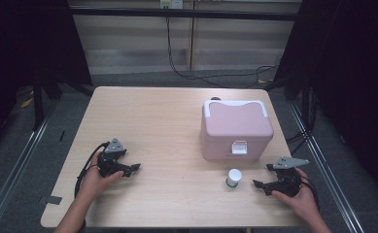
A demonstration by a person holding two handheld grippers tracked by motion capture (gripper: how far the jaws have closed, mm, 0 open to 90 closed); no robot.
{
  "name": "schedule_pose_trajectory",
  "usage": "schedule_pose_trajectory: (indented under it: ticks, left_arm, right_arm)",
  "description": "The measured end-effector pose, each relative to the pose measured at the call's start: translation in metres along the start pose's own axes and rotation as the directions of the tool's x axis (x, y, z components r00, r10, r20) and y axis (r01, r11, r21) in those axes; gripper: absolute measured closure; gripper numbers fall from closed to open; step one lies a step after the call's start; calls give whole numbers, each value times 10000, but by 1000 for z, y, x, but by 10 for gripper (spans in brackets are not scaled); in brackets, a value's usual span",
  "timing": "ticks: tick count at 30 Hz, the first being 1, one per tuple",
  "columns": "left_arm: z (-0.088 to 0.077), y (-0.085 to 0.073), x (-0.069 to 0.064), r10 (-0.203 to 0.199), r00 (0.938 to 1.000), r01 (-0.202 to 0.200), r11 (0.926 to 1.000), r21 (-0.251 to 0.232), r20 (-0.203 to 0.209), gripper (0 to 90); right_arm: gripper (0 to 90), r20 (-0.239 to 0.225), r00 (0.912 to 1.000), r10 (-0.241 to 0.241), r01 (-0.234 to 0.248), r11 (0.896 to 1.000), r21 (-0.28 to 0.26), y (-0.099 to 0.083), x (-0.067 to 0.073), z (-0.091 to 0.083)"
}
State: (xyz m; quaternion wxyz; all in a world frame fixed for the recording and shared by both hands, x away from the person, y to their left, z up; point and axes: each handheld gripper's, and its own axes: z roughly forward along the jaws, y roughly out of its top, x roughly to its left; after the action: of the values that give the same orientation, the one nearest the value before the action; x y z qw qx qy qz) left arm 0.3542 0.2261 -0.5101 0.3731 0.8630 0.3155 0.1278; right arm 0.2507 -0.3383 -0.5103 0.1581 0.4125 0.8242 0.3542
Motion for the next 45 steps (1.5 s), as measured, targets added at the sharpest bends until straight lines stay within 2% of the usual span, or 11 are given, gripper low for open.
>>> schedule_pose_trajectory:
  ticks: [3,5,6,9,12,19,22,30,34,39,45]
  left_arm:
    - [0,0,0,-11,10000,11,10000,10,11,141]
    - [0,0,0,-4,10000,4,10000,6,32,141]
    - [0,0,0,-14,10000,14,10000,11,38,141]
    - [0,0,0,-4,10000,4,10000,6,13,141]
    - [0,0,0,-11,10000,11,10000,9,18,141]
    - [0,0,0,-16,10000,16,10000,12,39,142]
    - [0,0,0,-3,10000,3,10000,0,40,141]
    - [0,0,0,-9,10000,9,10000,1,24,142]
    - [0,0,0,-9,10000,9,10000,-1,28,142]
    - [0,0,0,-8,10000,8,10000,-4,28,141]
    - [0,0,0,-5,10000,5,10000,2,22,141]
  right_arm:
    - [153,-164,9992,358,-346,9971,675,7,-3,-5]
    - [157,-301,9960,838,-814,9940,725,10,-4,-7]
    - [174,-447,9873,1524,-1490,9863,709,19,-9,-14]
    - [189,-377,9808,1914,-1897,9808,449,38,-16,-29]
    - [194,-224,9796,1999,-1991,9794,344,54,-20,-41]
    - [202,483,9763,2112,-2115,9774,26,124,-38,-81]
    - [202,813,9755,2044,-2065,9783,188,143,-44,-78]
    - [205,1391,9494,2816,-2877,9574,251,169,-65,-50]
    - [207,1352,9417,3080,-3131,9495,177,175,-69,-40]
    - [242,623,9182,3911,-3930,9193,215,185,-73,-25]
    - [249,531,9116,4077,-4095,9120,264,186,-66,-22]
